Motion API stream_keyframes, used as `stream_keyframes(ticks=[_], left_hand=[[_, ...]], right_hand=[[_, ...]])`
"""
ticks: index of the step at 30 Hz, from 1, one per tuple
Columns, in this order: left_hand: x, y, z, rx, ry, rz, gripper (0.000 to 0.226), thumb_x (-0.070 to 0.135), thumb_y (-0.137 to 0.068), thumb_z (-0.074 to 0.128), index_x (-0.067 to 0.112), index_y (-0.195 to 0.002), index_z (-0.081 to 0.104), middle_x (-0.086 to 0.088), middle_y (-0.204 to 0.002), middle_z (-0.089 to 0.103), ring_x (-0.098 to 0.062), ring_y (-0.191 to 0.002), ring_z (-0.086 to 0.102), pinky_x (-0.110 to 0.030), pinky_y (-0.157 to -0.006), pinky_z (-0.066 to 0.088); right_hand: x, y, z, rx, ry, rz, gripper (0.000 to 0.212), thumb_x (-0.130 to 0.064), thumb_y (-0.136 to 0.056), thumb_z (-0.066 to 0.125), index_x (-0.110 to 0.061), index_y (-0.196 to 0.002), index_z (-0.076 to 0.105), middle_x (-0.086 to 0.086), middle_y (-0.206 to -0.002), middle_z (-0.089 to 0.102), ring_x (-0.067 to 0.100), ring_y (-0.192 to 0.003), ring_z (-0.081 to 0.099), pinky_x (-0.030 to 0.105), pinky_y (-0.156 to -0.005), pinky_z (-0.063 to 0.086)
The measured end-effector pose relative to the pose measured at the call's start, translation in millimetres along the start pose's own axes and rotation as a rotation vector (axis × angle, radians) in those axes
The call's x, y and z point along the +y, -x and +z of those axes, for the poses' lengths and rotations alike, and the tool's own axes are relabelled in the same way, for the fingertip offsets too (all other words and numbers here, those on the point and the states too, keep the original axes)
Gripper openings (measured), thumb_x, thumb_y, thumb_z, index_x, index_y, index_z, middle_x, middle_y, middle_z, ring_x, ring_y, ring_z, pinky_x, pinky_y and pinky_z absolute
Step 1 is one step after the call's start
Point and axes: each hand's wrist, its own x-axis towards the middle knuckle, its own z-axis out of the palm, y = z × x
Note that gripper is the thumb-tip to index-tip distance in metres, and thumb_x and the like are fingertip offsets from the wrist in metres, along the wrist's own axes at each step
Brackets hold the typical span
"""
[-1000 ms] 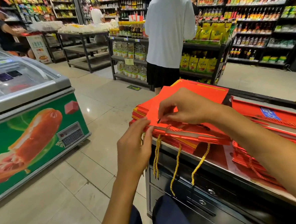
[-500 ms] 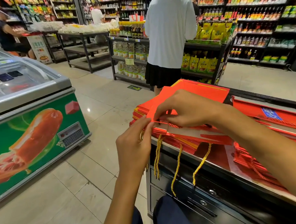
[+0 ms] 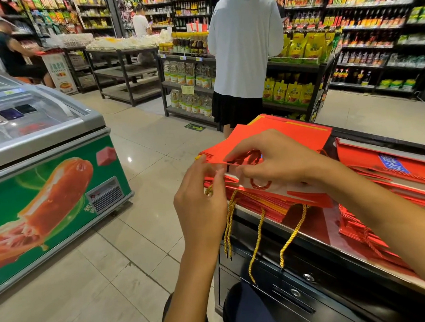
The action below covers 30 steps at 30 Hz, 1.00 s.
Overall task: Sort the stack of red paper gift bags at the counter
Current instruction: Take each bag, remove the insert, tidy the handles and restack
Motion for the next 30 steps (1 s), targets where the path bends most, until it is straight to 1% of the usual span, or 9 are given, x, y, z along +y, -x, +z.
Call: stream_keyframes(ticks=[2,7,11,14,16,22,26,28,30], left_hand=[[3,0,1,0.001,-0.026,-0.019,0.002,0.021,-0.096,0.073,0.019,-0.095,0.072,0.021,-0.120,0.065,0.007,-0.119,0.057,-0.016,-0.096,0.049],[12,-5,1,-0.032,-0.068,-0.104,0.012,0.021,-0.094,0.073,0.023,-0.101,0.063,0.022,-0.105,0.059,0.022,-0.095,0.050,0.000,-0.079,0.040],[18,-10,1,-0.113,-0.152,-0.120,0.020,0.020,-0.098,0.063,0.027,-0.113,0.074,0.014,-0.122,0.064,0.008,-0.098,0.051,0.002,-0.086,0.036],[24,-15,5,-0.141,-0.133,-0.169,0.016,0.029,-0.096,0.064,0.026,-0.108,0.074,0.014,-0.120,0.059,-0.003,-0.099,0.058,-0.023,-0.090,0.049],[25,-20,9,-0.138,-0.138,-0.195,0.011,0.032,-0.094,0.067,0.025,-0.100,0.073,0.013,-0.116,0.056,-0.009,-0.099,0.059,-0.029,-0.086,0.051],[21,-22,19,-0.082,-0.106,-0.225,0.009,0.022,-0.092,0.069,0.024,-0.091,0.078,0.011,-0.116,0.057,-0.002,-0.092,0.055,-0.006,-0.072,0.038],[16,-19,12,-0.086,0.070,-0.227,0.012,0.019,-0.092,0.072,0.026,-0.092,0.081,0.012,-0.122,0.060,0.001,-0.106,0.057,-0.014,-0.083,0.053],[11,-18,6,-0.105,0.125,-0.228,0.012,0.018,-0.090,0.074,0.026,-0.095,0.082,0.012,-0.124,0.064,-0.004,-0.112,0.060,-0.019,-0.085,0.055],[8,-17,2,-0.130,0.145,-0.219,0.013,0.017,-0.090,0.076,0.024,-0.099,0.082,0.012,-0.126,0.067,-0.006,-0.117,0.061,-0.018,-0.090,0.054]], right_hand=[[-1,-1,2,0.062,-0.039,-0.003,0.019,-0.023,-0.092,0.072,-0.024,-0.109,0.079,-0.014,-0.101,0.076,-0.003,-0.094,0.066,0.017,-0.079,0.052],[-3,-1,5,0.081,-0.035,-0.022,0.016,-0.027,-0.093,0.072,-0.026,-0.108,0.079,-0.013,-0.098,0.076,-0.001,-0.091,0.067,0.019,-0.076,0.052],[-6,-1,3,0.128,-0.032,-0.037,0.019,-0.022,-0.093,0.073,-0.026,-0.110,0.079,-0.019,-0.097,0.072,-0.003,-0.094,0.064,0.013,-0.077,0.049],[-7,-1,3,0.129,-0.038,-0.033,0.021,-0.013,-0.091,0.073,-0.024,-0.108,0.080,-0.013,-0.097,0.076,0.001,-0.090,0.066,0.021,-0.078,0.051],[-7,-2,4,0.129,-0.055,-0.017,0.026,-0.007,-0.089,0.071,-0.024,-0.106,0.080,-0.008,-0.095,0.078,0.003,-0.087,0.067,0.025,-0.077,0.051],[-2,-4,5,0.125,-0.126,0.009,0.030,-0.008,-0.088,0.067,-0.033,-0.101,0.079,0.001,-0.086,0.078,0.018,-0.077,0.073,0.040,-0.073,0.056],[0,-2,6,0.164,-0.184,0.006,0.041,-0.016,-0.089,0.063,-0.057,-0.090,0.069,0.006,-0.089,0.078,0.029,-0.079,0.074,0.058,-0.068,0.059],[-1,-2,7,0.167,-0.150,0.010,0.039,-0.012,-0.088,0.063,-0.048,-0.101,0.074,0.000,-0.096,0.079,0.017,-0.083,0.073,0.049,-0.077,0.059],[-1,-3,7,0.174,-0.102,0.015,0.033,-0.005,-0.089,0.064,-0.024,-0.111,0.079,-0.006,-0.101,0.078,0.005,-0.091,0.068,0.034,-0.082,0.054]])
